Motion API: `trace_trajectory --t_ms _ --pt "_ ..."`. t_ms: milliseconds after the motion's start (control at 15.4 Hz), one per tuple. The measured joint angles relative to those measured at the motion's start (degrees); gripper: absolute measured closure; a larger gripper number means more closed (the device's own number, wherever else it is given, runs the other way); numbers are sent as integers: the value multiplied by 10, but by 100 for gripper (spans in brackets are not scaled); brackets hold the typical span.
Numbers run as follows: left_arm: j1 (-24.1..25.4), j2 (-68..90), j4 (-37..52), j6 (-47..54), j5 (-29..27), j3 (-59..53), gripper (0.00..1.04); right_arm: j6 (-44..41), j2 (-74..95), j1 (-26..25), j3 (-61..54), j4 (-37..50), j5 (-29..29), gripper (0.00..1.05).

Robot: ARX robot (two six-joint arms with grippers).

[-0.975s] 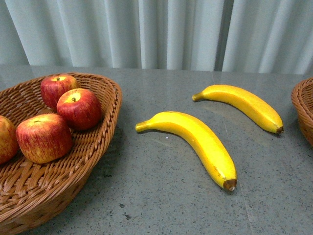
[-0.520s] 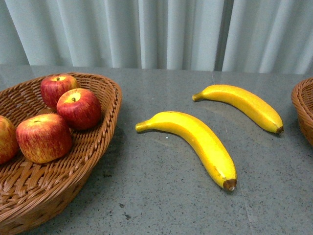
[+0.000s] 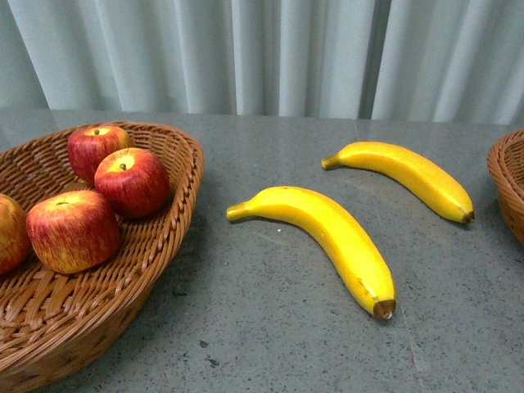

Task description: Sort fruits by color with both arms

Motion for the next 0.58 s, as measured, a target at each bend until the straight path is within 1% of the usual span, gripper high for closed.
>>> trace_trajectory --t_ms 65,195,260,325,455,520,585 --pt "0 0 0 0 0 0 38 0 0 0 0 0 0 7" --pt "0 0 0 0 0 0 13 0 0 0 0 0 0 7" --pt "0 0 0 1 0 0 5 0 0 0 0 0 0 7" --pt "0 0 0 0 0 0 8 0 0 0 0 0 0 7" --pt "0 0 0 1 0 0 7 0 0 0 0 0 0 7" --pt "0 0 0 1 0 0 7 25 12 -21 0 35 -56 7" --pt "0 0 0 1 0 0 7 68 69 -43 4 116 -128 7"
